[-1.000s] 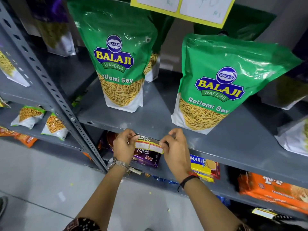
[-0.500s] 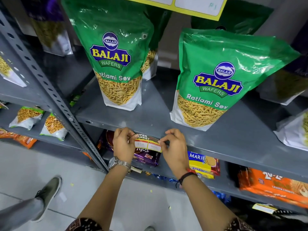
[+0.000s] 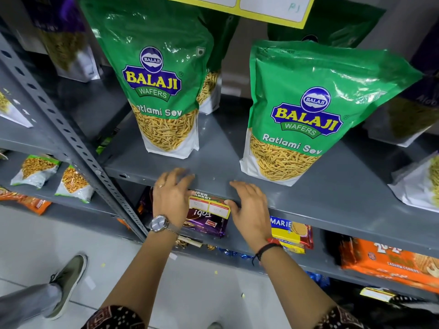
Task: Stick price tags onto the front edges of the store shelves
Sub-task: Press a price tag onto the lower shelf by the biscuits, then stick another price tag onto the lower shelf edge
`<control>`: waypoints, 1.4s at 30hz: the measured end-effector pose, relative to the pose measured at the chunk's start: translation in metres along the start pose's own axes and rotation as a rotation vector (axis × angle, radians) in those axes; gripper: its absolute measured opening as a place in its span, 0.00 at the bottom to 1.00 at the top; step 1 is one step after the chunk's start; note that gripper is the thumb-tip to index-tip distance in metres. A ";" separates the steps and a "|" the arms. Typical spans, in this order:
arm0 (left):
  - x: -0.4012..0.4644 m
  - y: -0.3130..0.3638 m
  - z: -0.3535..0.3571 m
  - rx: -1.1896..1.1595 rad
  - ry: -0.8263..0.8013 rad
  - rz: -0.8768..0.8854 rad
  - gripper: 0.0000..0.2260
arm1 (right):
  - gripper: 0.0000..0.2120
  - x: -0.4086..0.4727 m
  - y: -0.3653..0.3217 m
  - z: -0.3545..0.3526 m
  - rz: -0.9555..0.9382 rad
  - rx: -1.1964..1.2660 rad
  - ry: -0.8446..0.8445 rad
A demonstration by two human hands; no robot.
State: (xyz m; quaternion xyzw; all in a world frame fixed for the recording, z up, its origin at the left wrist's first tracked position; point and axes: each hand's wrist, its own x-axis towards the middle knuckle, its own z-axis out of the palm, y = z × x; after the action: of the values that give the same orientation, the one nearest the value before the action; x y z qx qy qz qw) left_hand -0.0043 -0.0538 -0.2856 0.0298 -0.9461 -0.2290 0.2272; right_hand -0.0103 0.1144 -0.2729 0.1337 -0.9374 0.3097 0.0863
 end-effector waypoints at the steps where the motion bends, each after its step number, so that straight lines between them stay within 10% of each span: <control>1: 0.002 -0.002 0.000 0.026 -0.009 0.057 0.16 | 0.17 -0.001 0.001 0.001 -0.006 -0.005 -0.014; 9: 0.005 0.000 -0.005 0.002 -0.122 0.059 0.14 | 0.15 -0.004 -0.002 -0.005 -0.021 -0.059 -0.063; 15: -0.011 0.048 0.002 0.101 -0.156 0.347 0.18 | 0.25 -0.044 0.056 -0.045 -0.366 -0.378 -0.079; 32: -0.092 0.384 0.168 -0.176 -0.293 0.620 0.17 | 0.20 -0.183 0.352 -0.304 0.176 -0.475 0.319; 42: -0.114 0.487 0.216 -0.235 -0.403 0.559 0.16 | 0.16 -0.177 0.390 -0.350 0.098 -0.383 0.292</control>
State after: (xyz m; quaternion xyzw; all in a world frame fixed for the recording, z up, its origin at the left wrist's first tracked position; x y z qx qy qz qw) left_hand 0.0249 0.4899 -0.2863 -0.3018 -0.9108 -0.2663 0.0919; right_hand 0.0672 0.6616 -0.2562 0.0232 -0.9620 0.1462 0.2296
